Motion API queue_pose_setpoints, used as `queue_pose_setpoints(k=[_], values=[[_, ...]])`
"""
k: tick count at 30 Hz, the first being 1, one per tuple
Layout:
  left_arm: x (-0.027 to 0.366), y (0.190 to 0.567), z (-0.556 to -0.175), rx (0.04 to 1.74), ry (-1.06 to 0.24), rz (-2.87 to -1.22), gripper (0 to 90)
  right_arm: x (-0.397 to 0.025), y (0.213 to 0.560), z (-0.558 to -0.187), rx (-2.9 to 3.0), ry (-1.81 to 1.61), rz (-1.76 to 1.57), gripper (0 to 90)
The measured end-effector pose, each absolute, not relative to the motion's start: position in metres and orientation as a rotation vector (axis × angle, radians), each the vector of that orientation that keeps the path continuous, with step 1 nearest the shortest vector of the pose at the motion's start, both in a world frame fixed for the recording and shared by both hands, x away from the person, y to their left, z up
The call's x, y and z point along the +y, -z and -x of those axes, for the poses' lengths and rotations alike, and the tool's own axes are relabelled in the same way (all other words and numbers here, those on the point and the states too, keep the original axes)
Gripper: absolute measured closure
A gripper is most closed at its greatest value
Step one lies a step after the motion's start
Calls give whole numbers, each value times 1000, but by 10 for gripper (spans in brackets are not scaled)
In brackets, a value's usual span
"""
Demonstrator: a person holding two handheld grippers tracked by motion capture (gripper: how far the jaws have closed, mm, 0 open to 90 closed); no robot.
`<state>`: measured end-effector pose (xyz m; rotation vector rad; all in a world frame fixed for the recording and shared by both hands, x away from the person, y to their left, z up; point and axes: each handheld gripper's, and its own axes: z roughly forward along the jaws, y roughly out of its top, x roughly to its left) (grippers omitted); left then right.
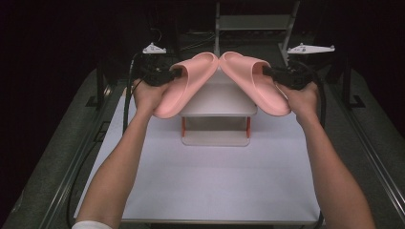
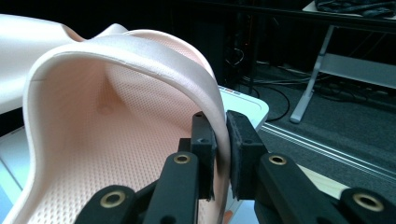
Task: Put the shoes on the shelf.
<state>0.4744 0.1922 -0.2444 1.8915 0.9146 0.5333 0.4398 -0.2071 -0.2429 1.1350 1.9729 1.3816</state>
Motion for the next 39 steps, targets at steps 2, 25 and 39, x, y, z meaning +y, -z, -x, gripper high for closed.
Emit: queue_pose_setpoints(k=[2,25,39], values=[[191,243,-475,914,-541,-1897,787,-207,243,-440,1970,-1382,-1142,814],[174,242,-481,951,-544,-1886,729,-197,246,-445,1940,-1400,-1195,793],[164,248,-485,988,-519,-1872,665,-190,251,-450,1934,-1400,-1253,759]])
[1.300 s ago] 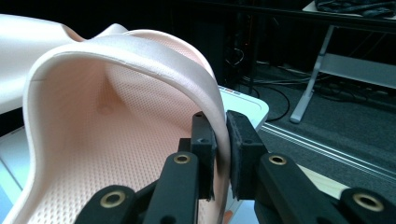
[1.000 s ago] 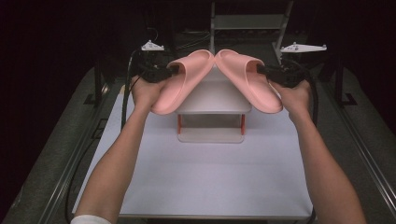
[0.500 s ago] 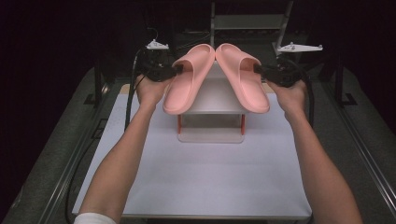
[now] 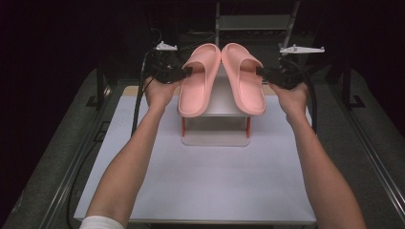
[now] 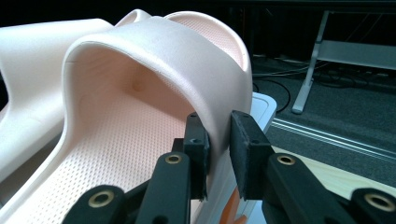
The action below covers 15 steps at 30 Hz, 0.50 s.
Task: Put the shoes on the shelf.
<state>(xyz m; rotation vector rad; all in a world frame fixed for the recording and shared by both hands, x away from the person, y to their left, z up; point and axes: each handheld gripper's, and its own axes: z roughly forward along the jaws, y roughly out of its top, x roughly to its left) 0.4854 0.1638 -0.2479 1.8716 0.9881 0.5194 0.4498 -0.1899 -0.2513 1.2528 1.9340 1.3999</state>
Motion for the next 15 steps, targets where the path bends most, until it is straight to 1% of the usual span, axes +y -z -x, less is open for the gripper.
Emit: queue_pose_setpoints(k=[10,15], values=[[161,255,-494,1035,-502,-1862,645,-181,257,-456,1928,-1394,-1298,747],[161,258,-497,1056,-489,-1866,615,-172,264,-461,1924,-1393,-1327,726]])
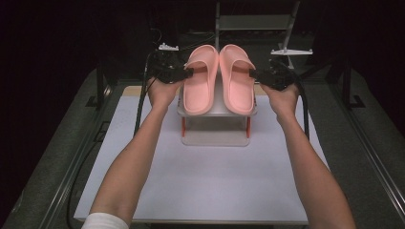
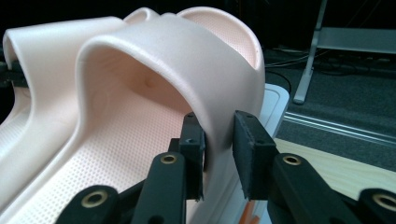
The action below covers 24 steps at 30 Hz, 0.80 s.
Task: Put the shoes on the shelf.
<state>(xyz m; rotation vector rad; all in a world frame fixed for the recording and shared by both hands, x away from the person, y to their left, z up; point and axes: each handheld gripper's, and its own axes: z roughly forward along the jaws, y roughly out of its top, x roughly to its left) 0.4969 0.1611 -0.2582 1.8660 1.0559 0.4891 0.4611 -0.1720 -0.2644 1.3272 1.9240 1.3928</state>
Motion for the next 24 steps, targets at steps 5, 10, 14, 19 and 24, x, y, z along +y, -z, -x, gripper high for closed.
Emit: queue_pose_setpoints(k=[5,10,14,19,24], values=[[159,262,-499,1063,-486,-1889,591,-167,268,-463,1925,-1390,-1338,698],[153,268,-501,1056,-470,-1916,570,-163,270,-464,1947,-1371,-1334,674],[151,268,-501,1043,-463,-1915,559,-161,273,-466,1950,-1371,-1338,672],[151,267,-501,1044,-461,-1914,554,-160,273,-466,1949,-1384,-1333,662],[152,267,-501,1042,-463,-1913,551,-158,273,-465,1945,-1398,-1329,642]])
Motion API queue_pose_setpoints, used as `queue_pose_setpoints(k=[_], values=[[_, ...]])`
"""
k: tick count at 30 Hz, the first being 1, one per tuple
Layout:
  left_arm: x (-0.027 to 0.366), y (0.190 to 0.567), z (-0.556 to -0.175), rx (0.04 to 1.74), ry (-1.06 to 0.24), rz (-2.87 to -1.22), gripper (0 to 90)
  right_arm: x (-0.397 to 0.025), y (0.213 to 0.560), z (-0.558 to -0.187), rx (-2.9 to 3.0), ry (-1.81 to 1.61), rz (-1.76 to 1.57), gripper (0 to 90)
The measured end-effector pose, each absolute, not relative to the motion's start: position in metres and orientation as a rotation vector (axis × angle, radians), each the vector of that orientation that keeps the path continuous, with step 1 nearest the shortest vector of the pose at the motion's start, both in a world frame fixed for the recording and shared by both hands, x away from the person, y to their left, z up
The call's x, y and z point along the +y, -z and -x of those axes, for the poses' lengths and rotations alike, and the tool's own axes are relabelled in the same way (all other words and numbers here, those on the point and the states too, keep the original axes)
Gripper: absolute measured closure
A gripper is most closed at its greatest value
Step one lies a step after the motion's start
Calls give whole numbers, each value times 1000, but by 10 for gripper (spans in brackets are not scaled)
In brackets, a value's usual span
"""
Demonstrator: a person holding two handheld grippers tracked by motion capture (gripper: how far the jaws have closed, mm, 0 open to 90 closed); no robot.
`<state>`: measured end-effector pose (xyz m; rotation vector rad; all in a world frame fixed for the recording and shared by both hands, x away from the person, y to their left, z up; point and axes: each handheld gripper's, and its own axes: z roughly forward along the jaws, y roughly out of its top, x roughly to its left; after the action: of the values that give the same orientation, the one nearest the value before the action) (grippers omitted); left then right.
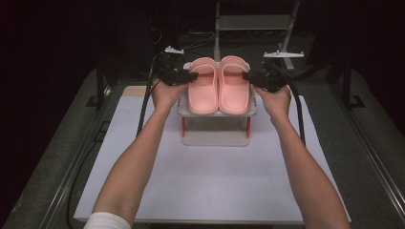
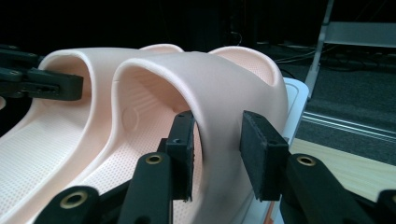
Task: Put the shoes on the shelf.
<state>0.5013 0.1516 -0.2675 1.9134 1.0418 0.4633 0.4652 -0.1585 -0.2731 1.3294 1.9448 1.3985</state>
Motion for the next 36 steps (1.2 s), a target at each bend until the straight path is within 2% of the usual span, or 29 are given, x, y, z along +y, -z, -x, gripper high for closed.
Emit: queue_pose_setpoints(k=[2,14,25,36], values=[[151,267,-501,1039,-465,-1912,548,-158,272,-464,1944,-1410,-1320,615],[152,267,-504,1022,-462,-1901,527,-158,275,-467,1946,-1412,-1327,601],[151,265,-500,1001,-480,-1906,422,-163,271,-462,1963,-1447,-1303,517],[160,258,-489,982,-493,-1891,390,-173,263,-452,1954,-1450,-1286,488]])
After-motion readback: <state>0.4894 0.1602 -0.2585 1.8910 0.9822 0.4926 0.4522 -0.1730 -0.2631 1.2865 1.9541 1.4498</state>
